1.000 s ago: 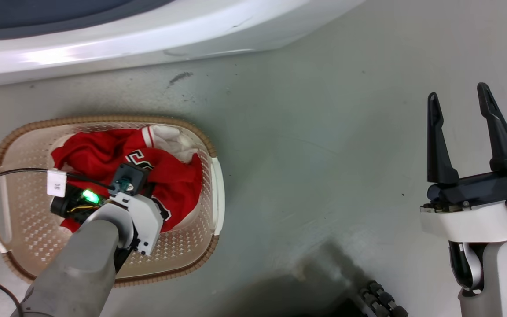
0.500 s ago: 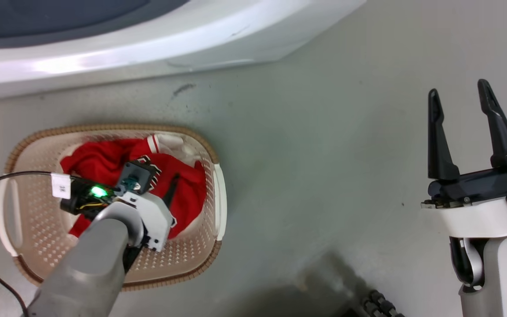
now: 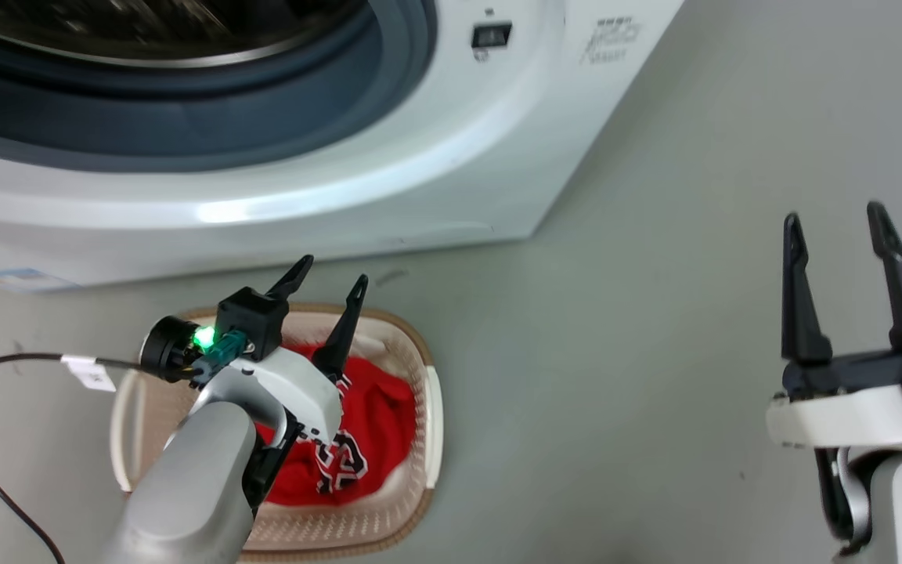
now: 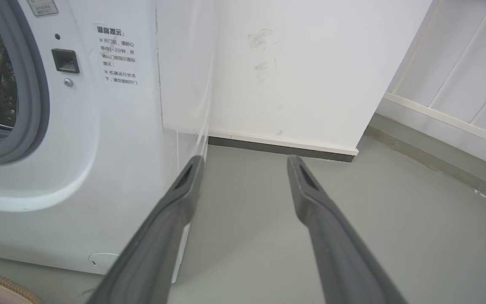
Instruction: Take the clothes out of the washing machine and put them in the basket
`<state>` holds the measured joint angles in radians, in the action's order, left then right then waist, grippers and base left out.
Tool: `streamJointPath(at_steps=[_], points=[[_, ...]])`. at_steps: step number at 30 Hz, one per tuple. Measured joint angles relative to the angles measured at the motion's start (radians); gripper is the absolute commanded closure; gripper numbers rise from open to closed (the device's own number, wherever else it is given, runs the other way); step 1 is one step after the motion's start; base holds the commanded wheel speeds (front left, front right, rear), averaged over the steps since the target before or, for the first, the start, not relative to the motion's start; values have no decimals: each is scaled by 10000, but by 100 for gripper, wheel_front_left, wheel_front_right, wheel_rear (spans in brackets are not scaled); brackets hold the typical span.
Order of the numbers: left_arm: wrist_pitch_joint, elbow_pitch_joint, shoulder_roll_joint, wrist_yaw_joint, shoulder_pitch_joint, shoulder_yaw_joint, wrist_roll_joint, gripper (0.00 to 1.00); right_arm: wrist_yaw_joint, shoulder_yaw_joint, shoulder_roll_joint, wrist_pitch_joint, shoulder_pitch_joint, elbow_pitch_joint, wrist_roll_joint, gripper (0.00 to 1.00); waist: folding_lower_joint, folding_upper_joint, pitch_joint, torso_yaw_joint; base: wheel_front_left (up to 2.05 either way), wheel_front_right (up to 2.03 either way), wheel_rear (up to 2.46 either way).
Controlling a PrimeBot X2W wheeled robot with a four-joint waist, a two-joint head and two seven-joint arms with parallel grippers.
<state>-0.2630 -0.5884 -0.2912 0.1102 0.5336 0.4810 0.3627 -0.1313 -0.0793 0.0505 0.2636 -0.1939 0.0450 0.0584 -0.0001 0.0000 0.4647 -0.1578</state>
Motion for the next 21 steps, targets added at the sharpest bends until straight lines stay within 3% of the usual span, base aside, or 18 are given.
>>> streamJointPath(at_steps=[14,21], points=[[-2,3415,851,-663,-3226,-2890,-836,0,0,-464,-6,0,1858,-437,293,0,-2,0,-2925,1065,0,0,0],[-2,4217,1588,-840,-4846,-3724,-1494,0,0,-660,0,0,2933,-533,174,0,-4,0,-4214,1598,0,0,0]])
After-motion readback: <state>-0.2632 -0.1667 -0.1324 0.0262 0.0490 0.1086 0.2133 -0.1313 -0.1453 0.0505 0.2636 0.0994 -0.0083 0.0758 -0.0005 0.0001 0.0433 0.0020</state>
